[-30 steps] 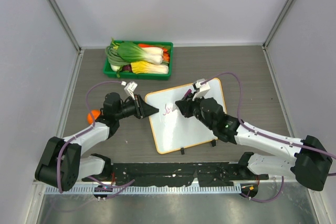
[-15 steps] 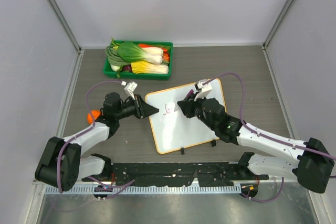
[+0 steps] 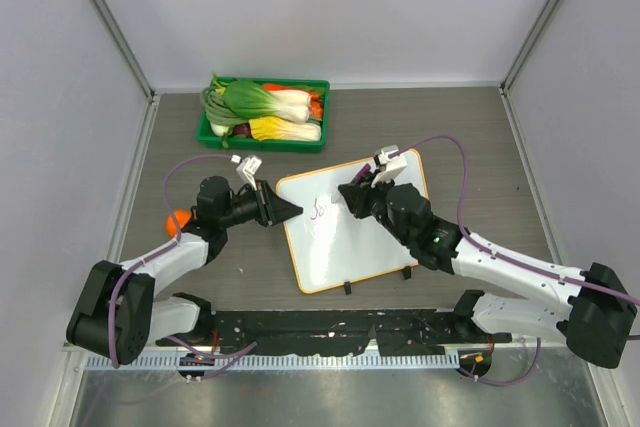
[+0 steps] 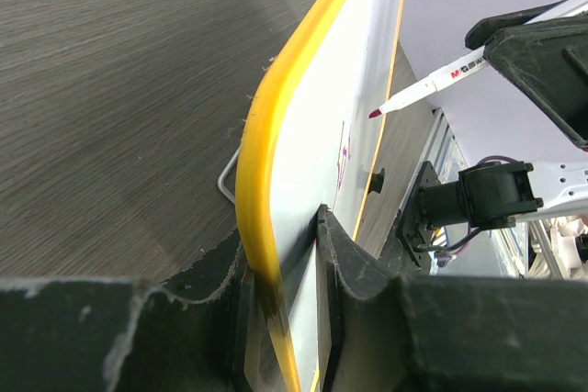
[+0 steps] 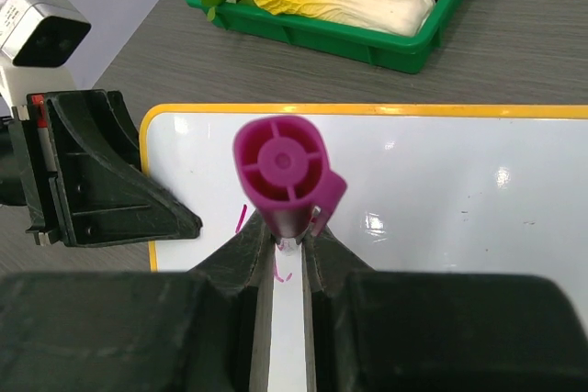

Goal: Write a sentence on the whiteboard

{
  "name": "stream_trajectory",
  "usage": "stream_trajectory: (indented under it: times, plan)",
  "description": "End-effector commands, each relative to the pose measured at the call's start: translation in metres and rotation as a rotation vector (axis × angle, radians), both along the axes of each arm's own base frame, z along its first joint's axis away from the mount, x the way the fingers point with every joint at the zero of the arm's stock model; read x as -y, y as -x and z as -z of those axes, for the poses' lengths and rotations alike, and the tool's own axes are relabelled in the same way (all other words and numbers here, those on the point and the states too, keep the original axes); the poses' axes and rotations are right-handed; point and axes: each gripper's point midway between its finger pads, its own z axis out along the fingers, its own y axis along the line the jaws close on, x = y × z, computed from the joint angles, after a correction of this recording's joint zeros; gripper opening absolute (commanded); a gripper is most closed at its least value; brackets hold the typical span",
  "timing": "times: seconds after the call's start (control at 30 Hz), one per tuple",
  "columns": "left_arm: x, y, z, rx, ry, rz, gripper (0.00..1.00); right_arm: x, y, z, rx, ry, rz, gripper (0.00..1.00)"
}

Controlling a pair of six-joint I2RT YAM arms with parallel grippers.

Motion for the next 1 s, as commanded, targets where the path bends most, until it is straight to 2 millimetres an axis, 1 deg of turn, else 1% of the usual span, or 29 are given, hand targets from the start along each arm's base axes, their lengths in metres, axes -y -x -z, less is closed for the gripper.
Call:
stream_trajectory:
  times: [0.0,0.13,0.17,0.33,0.47,0.57,0.97]
  plan:
    - [-0.018,-0.007,0.042,0.024,-0.168,-0.068,0.00,-0.004,-0.012,-0.035,0.073,-0.064,0.032,0.01]
    - [-0.018,-0.007,0.042,0.024,-0.168,-0.069,0.00,-0.003,-0.013,-0.023,0.051,-0.043,0.040,0.01]
    - [-0.018,-0.007,0.042,0.024,-0.168,-0.069,0.00,-0.002,-0.013,-0.018,0.044,-0.030,0.042,0.01]
    - [-0.018,-0.007,0.042,0.024,-0.168,-0.069,0.00,-0.001,-0.010,-0.002,0.005,0.000,0.041,0.01]
    - [-0.018,-0.007,0.041,0.025,-0.167,-0.069,0.00,0.001,-0.005,0.007,-0.012,0.006,0.029,0.01]
    - [-0.019,-0.007,0.042,0.025,-0.169,-0.070,0.00,0.003,-0.003,0.010,-0.018,0.012,0.023,0.01]
    - [-0.018,-0.007,0.042,0.024,-0.169,-0.071,0.00,0.005,0.006,0.030,-0.073,0.036,-0.001,0.01]
